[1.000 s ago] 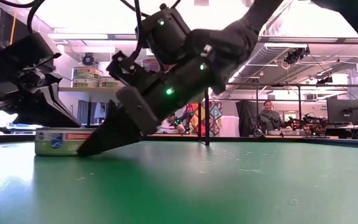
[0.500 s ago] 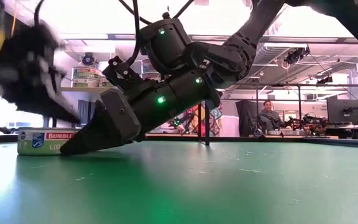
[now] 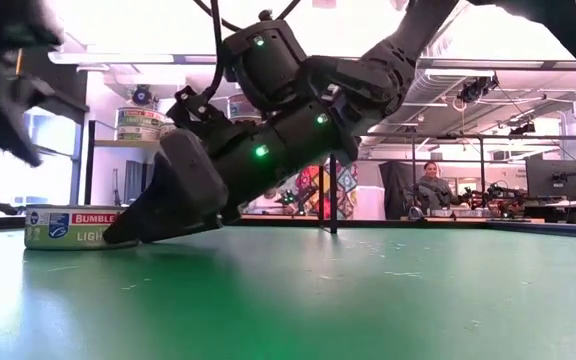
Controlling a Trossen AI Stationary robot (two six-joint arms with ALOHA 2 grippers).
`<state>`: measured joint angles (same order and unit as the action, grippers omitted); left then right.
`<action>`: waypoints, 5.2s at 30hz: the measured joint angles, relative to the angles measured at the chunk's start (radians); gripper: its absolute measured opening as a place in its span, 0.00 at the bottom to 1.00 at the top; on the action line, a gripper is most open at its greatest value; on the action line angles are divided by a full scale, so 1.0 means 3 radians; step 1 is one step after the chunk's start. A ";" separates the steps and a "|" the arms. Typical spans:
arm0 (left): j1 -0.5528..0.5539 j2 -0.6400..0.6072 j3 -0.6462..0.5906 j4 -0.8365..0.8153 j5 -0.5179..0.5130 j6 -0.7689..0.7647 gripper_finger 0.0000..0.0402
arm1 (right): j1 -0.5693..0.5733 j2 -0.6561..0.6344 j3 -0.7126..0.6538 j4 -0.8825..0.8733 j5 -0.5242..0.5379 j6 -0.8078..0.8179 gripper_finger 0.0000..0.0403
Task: Stack canned seafood by type on shelf
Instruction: Stack the green tuna can on the other green tuna can on the shelf
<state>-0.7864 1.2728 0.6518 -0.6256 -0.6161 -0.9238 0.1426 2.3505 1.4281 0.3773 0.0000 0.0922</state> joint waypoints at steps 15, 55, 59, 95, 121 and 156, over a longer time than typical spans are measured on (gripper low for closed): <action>-0.0150 0.0186 -0.0615 0.0975 -0.0269 -0.0393 0.00 | -0.0019 0.0008 0.0244 -0.0194 0.0237 -0.0585 0.94; -0.0869 0.0389 -0.0187 -0.0431 -0.0383 -0.1626 0.00 | 0.0068 -0.0024 0.0251 -0.0391 0.0349 -0.0144 0.63; -0.0843 0.0389 -0.0408 -0.0112 -0.0577 -0.1654 0.00 | 0.0044 -0.0024 0.0399 -0.0649 0.0341 -0.0152 0.66; -0.0172 0.0389 -0.0996 0.1750 -0.0709 -0.0313 0.00 | 0.0052 -0.0309 0.0653 -0.1139 0.0690 -0.0761 0.99; 0.0000 0.0404 -0.0997 0.1732 -0.0859 -0.0024 0.00 | -0.0241 -0.0039 -0.0284 0.0602 0.0190 -0.0582 0.98; -0.0612 0.0400 -0.0108 0.0043 -0.0337 -0.0659 0.00 | 0.0110 -0.0090 -0.0075 0.0226 0.0783 -0.0247 0.85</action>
<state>-0.9700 1.3930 0.6192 -0.6128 -0.7171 -1.1214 0.1754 2.3234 1.4056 0.4452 0.2349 0.0181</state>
